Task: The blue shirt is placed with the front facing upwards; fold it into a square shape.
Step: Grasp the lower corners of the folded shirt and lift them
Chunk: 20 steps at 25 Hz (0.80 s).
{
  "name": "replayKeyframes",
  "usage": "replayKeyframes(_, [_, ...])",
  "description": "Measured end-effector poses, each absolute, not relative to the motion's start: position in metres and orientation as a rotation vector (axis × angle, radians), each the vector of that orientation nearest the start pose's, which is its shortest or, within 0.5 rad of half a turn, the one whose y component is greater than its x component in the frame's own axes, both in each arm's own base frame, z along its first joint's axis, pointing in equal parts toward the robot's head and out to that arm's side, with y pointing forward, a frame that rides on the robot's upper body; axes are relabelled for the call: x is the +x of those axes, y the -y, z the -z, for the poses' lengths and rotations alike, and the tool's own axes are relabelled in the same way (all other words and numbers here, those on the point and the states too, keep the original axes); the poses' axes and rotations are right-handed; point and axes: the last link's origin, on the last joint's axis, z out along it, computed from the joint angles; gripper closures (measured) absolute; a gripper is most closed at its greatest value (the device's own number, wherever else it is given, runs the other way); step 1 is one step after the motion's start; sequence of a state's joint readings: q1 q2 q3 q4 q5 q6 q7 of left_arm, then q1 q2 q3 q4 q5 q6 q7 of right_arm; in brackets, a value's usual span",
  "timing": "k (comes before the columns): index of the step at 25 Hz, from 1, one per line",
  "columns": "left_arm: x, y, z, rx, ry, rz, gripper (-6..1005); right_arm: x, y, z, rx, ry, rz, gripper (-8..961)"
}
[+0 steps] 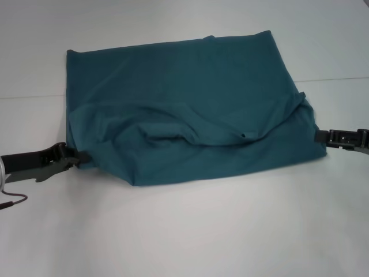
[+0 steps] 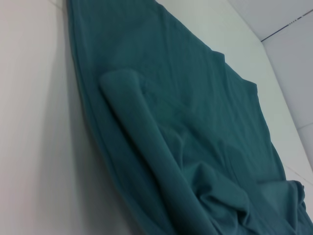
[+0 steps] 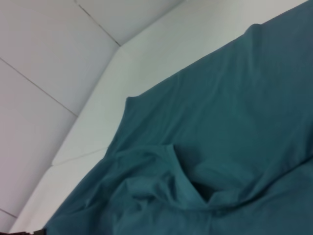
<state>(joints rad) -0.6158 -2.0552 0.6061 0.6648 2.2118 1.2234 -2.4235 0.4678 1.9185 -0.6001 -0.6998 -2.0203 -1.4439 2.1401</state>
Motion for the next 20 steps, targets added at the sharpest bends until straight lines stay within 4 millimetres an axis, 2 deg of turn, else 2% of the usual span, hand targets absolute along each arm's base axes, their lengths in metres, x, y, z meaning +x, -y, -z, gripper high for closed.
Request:
replayKeyframes(3, [-0.293, -0.382, -0.018, -1.98, 1.855, 0.623, 972, 0.326, -0.352, -0.094, -2.122, -1.597, -0.651, 412])
replayKeyframes(11, [-0.291, -0.384, -0.016, -1.975, 1.864, 0.621, 972, 0.324, -0.383, -0.114, -2.041, -1.651, -0.405, 422])
replayKeyframes(16, [-0.291, -0.384, -0.016, -1.974, 1.865, 0.622, 973, 0.322, -0.398, -0.111, -1.982, -1.644, -0.315, 428])
replayKeyframes(20, [-0.291, -0.385, -0.018, -1.972, 1.86, 0.627, 973, 0.321, -0.407, -0.1, -1.952, -1.618, -0.256, 433])
